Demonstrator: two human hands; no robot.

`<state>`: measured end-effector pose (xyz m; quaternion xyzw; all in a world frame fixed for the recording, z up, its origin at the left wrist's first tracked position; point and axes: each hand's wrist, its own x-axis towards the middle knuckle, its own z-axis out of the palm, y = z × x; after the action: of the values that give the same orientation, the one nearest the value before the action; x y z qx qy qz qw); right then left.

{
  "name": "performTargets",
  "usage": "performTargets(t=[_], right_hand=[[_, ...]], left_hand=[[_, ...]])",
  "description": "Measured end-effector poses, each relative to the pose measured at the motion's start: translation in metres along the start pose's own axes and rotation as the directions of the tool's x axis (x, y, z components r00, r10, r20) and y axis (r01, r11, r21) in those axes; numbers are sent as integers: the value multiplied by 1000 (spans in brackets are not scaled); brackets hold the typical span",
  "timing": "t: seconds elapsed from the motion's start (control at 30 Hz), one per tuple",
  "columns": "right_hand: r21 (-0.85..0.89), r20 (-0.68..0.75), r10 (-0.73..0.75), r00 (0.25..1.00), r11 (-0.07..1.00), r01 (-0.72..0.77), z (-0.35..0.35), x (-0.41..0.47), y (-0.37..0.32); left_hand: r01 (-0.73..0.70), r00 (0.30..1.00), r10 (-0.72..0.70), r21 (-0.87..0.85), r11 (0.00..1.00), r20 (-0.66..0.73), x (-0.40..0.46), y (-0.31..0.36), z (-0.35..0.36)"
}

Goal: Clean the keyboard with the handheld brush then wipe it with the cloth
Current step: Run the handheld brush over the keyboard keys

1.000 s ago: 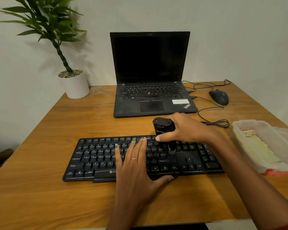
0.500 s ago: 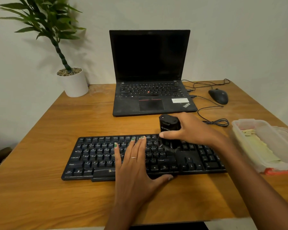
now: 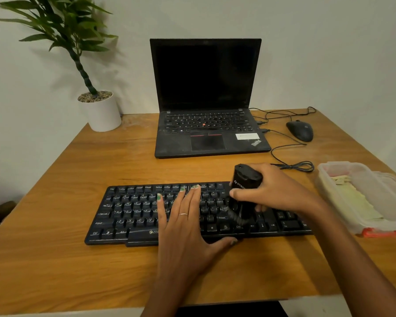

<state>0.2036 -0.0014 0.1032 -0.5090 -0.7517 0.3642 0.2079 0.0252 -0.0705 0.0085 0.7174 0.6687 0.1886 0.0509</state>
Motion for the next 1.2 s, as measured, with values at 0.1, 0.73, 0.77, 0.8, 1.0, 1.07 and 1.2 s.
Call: performTargets(t=[0.1, 0.73, 0.77, 0.8, 1.0, 1.07, 1.2], right_hand=[[-52, -178, -40, 983, 998, 32, 9, 3, 0], [-48, -141, 118, 983, 991, -126, 11, -5, -11], [-45, -74, 136, 988, 989, -140, 10, -6, -13], [-61, -60, 141, 988, 988, -144, 9, -6, -13], [-117, -163, 61, 985, 990, -80, 14, -8, -16], [-124, -63, 94, 994, 987, -101, 11, -12, -18], [-154, -243, 48, 969, 984, -88, 12, -12, -16]], left_hand=[[-3, 1000, 3, -2, 1000, 0, 0, 0, -1], [-2, 1000, 2, 5, 1000, -20, 1, 1, 0], [-1, 1000, 1, 8, 1000, -19, 1, 1, 0], [-1, 1000, 1, 12, 1000, -15, 1, 1, 0], [-3, 1000, 4, 10, 1000, -23, 1, 1, -1], [-3, 1000, 4, 12, 1000, -26, 1, 1, -1], [-5, 1000, 5, 16, 1000, -18, 0, 2, -2]])
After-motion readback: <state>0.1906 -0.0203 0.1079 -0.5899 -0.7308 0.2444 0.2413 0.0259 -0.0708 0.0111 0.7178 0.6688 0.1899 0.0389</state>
